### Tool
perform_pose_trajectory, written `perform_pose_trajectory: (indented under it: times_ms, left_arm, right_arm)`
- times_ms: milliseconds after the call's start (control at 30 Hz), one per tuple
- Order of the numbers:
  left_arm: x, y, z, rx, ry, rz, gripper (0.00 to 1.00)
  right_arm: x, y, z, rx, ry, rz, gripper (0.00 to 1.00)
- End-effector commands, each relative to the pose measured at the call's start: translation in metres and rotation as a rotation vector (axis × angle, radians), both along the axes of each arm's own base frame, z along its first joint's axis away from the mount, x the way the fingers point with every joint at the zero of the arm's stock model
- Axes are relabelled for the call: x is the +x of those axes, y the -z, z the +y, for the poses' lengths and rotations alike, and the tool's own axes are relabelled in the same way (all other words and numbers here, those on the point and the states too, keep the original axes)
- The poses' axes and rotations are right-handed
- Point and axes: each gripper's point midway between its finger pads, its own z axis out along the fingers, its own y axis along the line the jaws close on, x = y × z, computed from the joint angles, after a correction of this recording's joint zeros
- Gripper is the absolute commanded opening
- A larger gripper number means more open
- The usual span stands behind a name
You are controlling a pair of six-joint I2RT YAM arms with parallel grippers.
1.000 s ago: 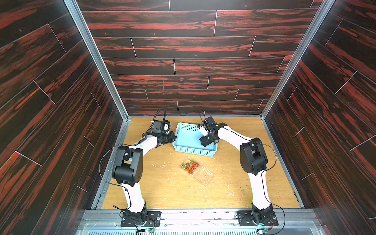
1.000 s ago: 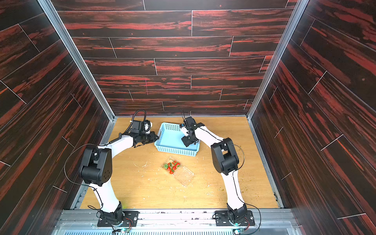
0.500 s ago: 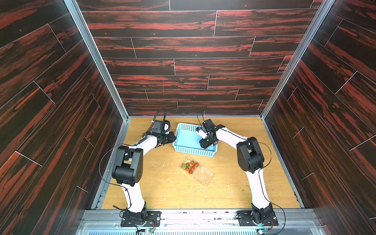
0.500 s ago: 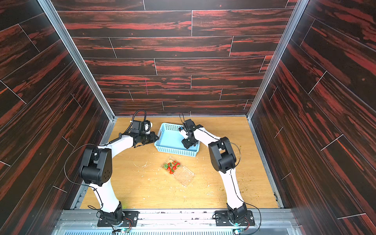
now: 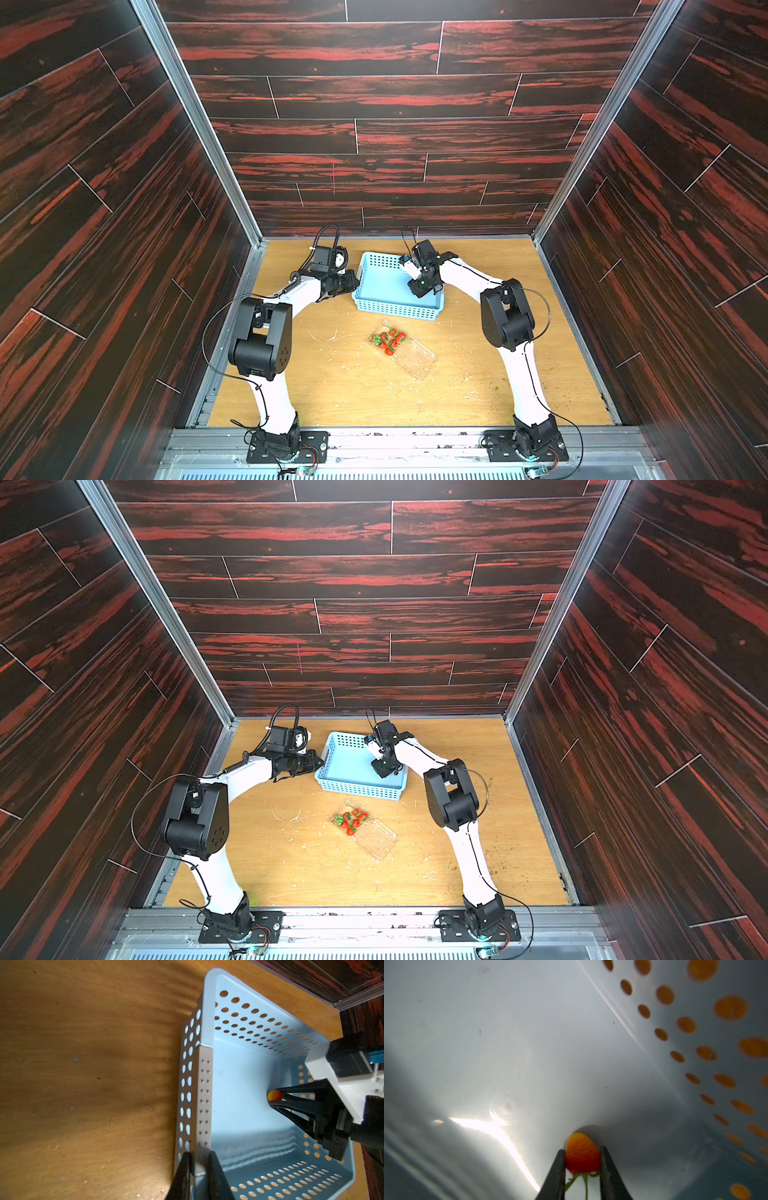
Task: Pack strawberries into containers
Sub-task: Pick up the strawberry from the basket, then place the strawberry in the packing box.
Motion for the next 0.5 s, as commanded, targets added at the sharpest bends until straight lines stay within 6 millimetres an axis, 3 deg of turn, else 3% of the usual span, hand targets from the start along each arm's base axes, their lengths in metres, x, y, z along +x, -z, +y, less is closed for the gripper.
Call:
perform_pose_trajectory:
  times_ms: [0,267,467]
  left_arm:
    - [0.008,-0.044,0.0,-0.017,0.008,-0.099,0.09]
    - [0.009,-0.042,-0.001,-0.022,0.007,-0.1,0.09]
    - [0.011,-0.04,-0.001,-0.024,0.002,-0.101,0.09]
  right_arm:
    - [0.004,0.001,-0.004,-0.013,0.027,0.007,0.15]
    - [0.01,-0.068,0.003,0.079,0.053,-0.094,0.11]
    - [-0.008,-0.121,0.014,0.178,0.009,-0.144,0.11]
